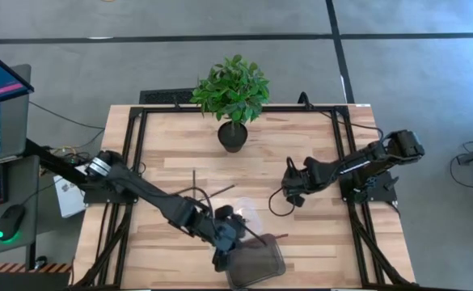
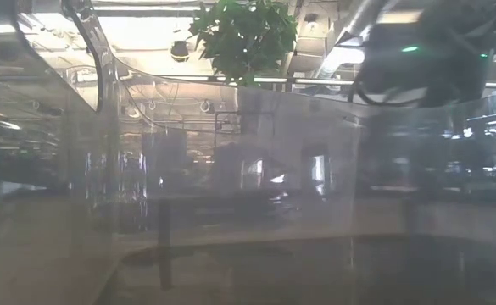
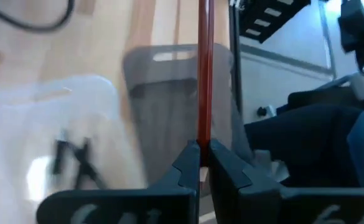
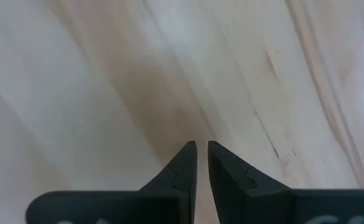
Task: Sort pens & pencils
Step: Put the brown pencil into the black bin
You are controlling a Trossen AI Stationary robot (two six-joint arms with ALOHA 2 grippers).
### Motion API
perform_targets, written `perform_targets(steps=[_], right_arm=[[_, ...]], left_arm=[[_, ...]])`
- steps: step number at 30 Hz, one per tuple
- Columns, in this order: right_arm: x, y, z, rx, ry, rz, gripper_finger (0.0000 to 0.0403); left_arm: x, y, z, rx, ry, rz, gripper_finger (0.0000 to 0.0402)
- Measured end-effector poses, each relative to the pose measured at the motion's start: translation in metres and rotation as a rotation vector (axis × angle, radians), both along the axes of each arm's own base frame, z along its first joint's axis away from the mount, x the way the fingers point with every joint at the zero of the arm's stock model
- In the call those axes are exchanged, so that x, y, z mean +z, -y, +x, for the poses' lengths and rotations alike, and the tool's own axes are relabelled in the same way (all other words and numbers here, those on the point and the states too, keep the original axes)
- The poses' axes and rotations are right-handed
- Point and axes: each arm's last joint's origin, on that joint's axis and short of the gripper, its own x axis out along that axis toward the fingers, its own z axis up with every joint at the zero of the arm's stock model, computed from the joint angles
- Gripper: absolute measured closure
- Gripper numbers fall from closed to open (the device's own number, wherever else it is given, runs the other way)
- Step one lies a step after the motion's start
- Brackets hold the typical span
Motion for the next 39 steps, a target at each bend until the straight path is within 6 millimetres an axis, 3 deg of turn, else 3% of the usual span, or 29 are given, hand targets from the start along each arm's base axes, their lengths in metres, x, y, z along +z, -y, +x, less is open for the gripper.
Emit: perform_targets(steps=[7, 14, 21, 30, 39], right_arm=[[0.0, -0.009, -0.012, 0.039, -0.102, -0.022, 0.0342], [0.003, -0.013, -0.028, 0.001, -0.225, -0.064, 0.0342], [0.004, -0.019, -0.036, -0.009, -0.266, -0.098, 0.0342], [0.004, -0.027, -0.037, 0.001, -0.246, -0.102, 0.0342], [0.004, -0.027, -0.037, 0.001, -0.241, -0.102, 0.0342]], left_arm=[[-0.029, 0.026, 0.006, 0.083, -0.066, -0.116, 0.0401], [-0.044, 0.044, 0.007, 0.185, -0.107, -0.222, 0.0401], [-0.085, 0.057, 0.014, 0.207, -0.264, -0.292, 0.0402], [-0.1, 0.049, 0.02, 0.23, -0.339, -0.308, 0.0399], [-0.102, 0.038, 0.023, 0.245, -0.364, -0.291, 0.0355]])
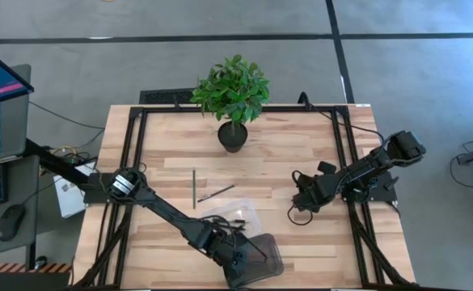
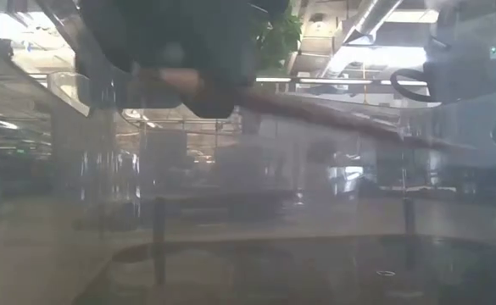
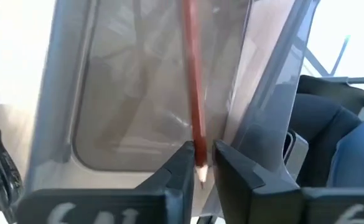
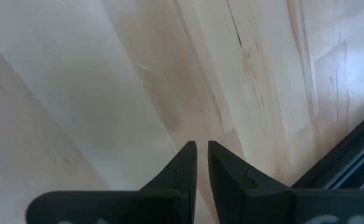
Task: Sort pens & pencils
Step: Put the brown pencil into the black bin, then put the green pencil into the black bin
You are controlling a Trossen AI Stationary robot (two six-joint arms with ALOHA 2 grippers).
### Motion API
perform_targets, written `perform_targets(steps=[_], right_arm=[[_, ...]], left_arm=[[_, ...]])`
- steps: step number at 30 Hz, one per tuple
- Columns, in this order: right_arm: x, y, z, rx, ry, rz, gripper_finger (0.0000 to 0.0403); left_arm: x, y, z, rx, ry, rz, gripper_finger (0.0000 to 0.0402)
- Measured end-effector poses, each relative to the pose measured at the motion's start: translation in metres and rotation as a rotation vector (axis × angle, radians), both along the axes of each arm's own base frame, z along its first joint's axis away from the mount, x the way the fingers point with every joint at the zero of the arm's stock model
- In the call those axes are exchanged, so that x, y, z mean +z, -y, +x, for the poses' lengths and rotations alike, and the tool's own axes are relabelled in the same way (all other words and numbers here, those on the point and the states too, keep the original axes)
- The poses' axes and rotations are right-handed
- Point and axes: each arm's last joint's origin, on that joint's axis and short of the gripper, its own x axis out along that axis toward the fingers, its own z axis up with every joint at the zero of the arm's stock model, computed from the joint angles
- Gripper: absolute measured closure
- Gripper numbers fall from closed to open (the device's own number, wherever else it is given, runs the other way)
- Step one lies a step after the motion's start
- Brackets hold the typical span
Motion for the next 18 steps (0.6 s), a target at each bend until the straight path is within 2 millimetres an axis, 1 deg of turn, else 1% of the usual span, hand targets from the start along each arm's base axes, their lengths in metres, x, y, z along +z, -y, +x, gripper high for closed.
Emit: perform_targets(steps=[5, 8, 10, 12, 14, 16, 18], right_arm=[[0.0, 0.0, 0.0, 0.0, -0.002, -0.001, 0.0342], [0.0, 0.0, 0.0, 0.0, -0.002, -0.001, 0.0342], [0.0, 0.0, 0.0, 0.0, -0.002, -0.001, 0.0342], [0.0, 0.0, 0.0, 0.0, -0.002, -0.001, 0.0342], [0.0, 0.0, 0.0, 0.0, 0.0, 0.0, 0.0342], [0.0, 0.0, 0.0, 0.0, 0.001, 0.0, 0.0342], [0.0, 0.0, 0.0, 0.0, 0.006, 0.0, 0.0342]], left_arm=[[0.001, -0.001, 0.002, -0.007, 0.017, -0.001, 0.0313], [0.004, 0.0, 0.005, -0.05, 0.064, -0.006, 0.0278], [0.009, 0.001, 0.007, -0.093, 0.085, 0.01, 0.0259], [0.021, 0.002, 0.01, -0.132, 0.123, 0.038, 0.0246], [0.036, 0.0, 0.009, -0.176, 0.141, 0.079, 0.0236], [0.053, -0.003, 0.005, -0.205, 0.151, 0.143, 0.0231], [0.069, -0.011, -0.002, -0.196, 0.134, 0.247, 0.0228]])
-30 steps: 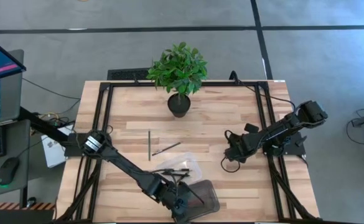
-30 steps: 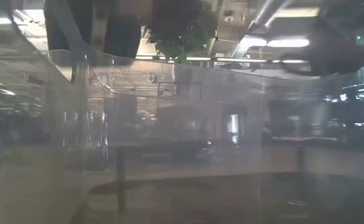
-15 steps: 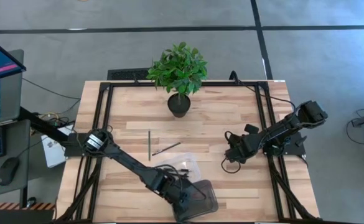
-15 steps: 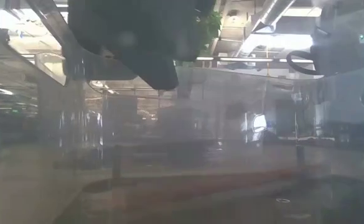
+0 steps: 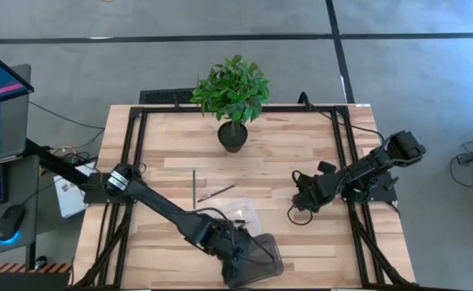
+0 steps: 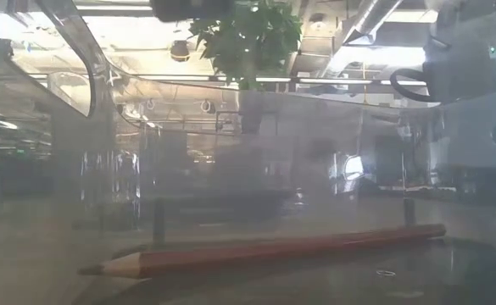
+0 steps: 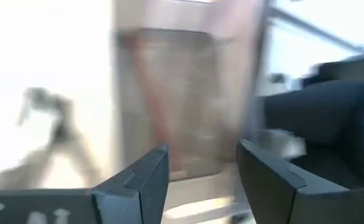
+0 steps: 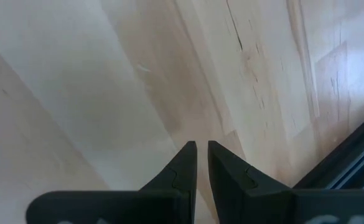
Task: Sort pens & pencils
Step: Put the green pencil into the black bin
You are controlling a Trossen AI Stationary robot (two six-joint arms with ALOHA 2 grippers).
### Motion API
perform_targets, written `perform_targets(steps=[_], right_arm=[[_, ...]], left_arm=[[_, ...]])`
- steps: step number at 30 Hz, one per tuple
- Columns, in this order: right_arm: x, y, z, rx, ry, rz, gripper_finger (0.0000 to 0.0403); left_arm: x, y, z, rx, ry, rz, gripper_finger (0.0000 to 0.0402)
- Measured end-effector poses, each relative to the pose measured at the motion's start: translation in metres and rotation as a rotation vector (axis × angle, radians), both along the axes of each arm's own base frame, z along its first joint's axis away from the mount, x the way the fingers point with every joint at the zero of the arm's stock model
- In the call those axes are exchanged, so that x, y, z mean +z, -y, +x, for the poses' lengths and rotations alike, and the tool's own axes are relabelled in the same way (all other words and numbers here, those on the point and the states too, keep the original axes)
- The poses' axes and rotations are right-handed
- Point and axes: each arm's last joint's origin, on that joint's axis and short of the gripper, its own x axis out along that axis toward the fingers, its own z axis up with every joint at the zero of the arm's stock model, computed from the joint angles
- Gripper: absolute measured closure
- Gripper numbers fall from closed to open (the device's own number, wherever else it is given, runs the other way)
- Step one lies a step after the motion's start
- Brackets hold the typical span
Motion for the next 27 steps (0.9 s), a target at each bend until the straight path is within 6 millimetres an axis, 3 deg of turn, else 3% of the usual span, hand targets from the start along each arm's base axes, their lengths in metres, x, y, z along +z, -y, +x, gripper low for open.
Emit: perform_targets(steps=[6, 14, 22, 27], right_arm=[[0.0, 0.0, 0.003, 0.011, 0.04, -0.029, 0.0342], [-0.002, -0.003, 0.011, 0.007, 0.129, 0.004, 0.0342], [-0.003, -0.005, 0.018, 0.006, 0.198, 0.03, 0.0342], [-0.003, -0.002, 0.02, -0.02, 0.214, 0.033, 0.0342]], left_arm=[[0.032, -0.029, -0.029, -0.014, -0.053, 0.337, 0.0228], [0.053, -0.074, -0.056, 0.112, -0.194, 0.663, 0.0228], [0.06, -0.123, -0.06, 0.014, -0.317, 0.743, 0.0228], [0.065, -0.162, -0.076, 0.031, -0.302, 0.717, 0.0229]])
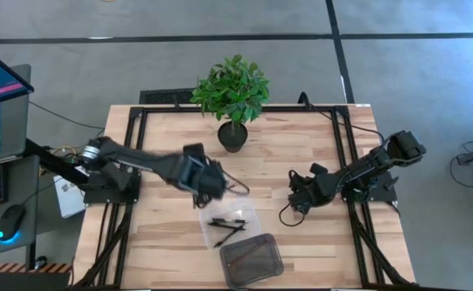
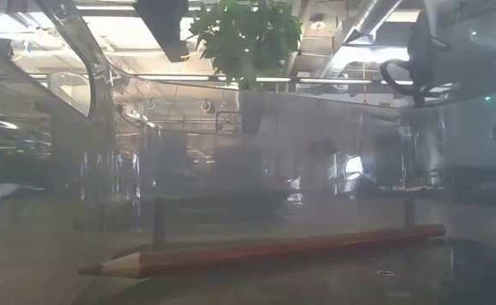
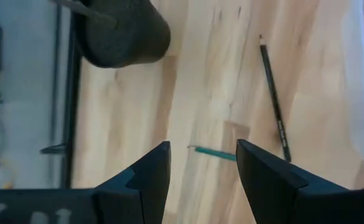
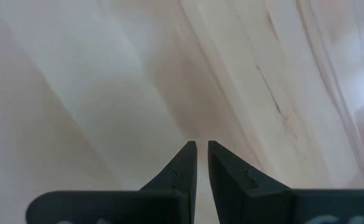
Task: Sort pens & pencils
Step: Put the green pencil into the black bin
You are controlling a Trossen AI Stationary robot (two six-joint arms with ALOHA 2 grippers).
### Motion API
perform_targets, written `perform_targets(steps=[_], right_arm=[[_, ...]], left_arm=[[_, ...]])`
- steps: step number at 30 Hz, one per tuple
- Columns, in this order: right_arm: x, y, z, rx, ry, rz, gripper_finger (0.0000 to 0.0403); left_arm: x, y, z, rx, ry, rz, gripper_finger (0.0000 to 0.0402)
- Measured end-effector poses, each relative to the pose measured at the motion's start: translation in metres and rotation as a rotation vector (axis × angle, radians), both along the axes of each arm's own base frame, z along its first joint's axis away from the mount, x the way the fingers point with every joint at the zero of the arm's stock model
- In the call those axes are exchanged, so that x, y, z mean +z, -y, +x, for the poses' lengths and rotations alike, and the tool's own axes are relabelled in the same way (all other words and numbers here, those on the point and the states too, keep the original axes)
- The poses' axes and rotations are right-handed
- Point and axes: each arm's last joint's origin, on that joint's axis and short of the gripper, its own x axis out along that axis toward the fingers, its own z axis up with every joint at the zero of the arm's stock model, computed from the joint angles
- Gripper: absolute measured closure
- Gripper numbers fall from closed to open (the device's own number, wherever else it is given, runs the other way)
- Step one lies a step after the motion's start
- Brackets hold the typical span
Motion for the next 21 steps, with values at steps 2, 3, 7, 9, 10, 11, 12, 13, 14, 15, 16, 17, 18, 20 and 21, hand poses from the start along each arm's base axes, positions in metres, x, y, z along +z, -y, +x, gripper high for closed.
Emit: perform_targets(steps=[2, 3, 7, 9, 10, 11, 12, 13, 14, 15, 16, 17, 18, 20, 21], right_arm=[[0.0, 0.003, 0.001, -0.016, 0.0, 0.0, 0.0342], [0.0, 0.005, 0.002, -0.022, -0.002, 0.0, 0.0342], [0.0, 0.016, 0.005, -0.023, -0.015, 0.0, 0.0342], [0.0, 0.022, 0.008, -0.007, -0.016, 0.002, 0.0342], [0.0, 0.025, 0.009, 0.008, -0.017, 0.003, 0.0342], [0.0, 0.028, 0.011, 0.025, -0.02, 0.003, 0.0342], [0.0, 0.031, 0.013, 0.046, -0.018, 0.005, 0.0342], [0.0, 0.035, 0.015, 0.071, -0.017, 0.005, 0.0342], [0.0, 0.039, 0.018, 0.096, -0.013, 0.004, 0.0342], [0.0, 0.042, 0.02, 0.123, -0.008, 0.003, 0.0342], [0.0, 0.046, 0.023, 0.146, 0.001, 0.001, 0.0342], [0.0, 0.049, 0.026, 0.162, 0.017, -0.002, 0.0342], [0.001, 0.052, 0.029, 0.174, 0.04, -0.004, 0.0342], [0.002, 0.058, 0.035, 0.174, 0.091, -0.009, 0.0342], [0.003, 0.061, 0.038, 0.165, 0.117, -0.012, 0.0342]], left_arm=[[-0.001, -0.014, -0.009, -0.001, 0.048, -0.06, 0.0229], [-0.003, -0.021, -0.014, -0.009, 0.083, -0.097, 0.0229], [-0.018, -0.045, -0.035, -0.028, 0.194, -0.234, 0.0229], [-0.03, -0.054, -0.046, -0.015, 0.21, -0.283, 0.0229], [-0.038, -0.058, -0.051, -0.011, 0.205, -0.297, 0.0229], [-0.045, -0.06, -0.055, -0.008, 0.198, -0.306, 0.0229], [-0.05, -0.062, -0.059, -0.009, 0.193, -0.313, 0.0229], [-0.056, -0.064, -0.062, -0.01, 0.176, -0.315, 0.0228], [-0.062, -0.065, -0.065, -0.012, 0.157, -0.319, 0.0228], [-0.067, -0.066, -0.067, -0.009, 0.138, -0.324, 0.0229], [-0.073, -0.067, -0.069, -0.003, 0.121, -0.325, 0.0228], [-0.077, -0.067, -0.07, 0.002, 0.109, -0.326, 0.0228], [-0.082, -0.068, -0.072, 0.006, 0.103, -0.325, 0.0228], [-0.091, -0.068, -0.073, -0.011, 0.096, -0.321, 0.0228], [-0.096, -0.068, -0.074, -0.022, 0.092, -0.32, 0.0228]])
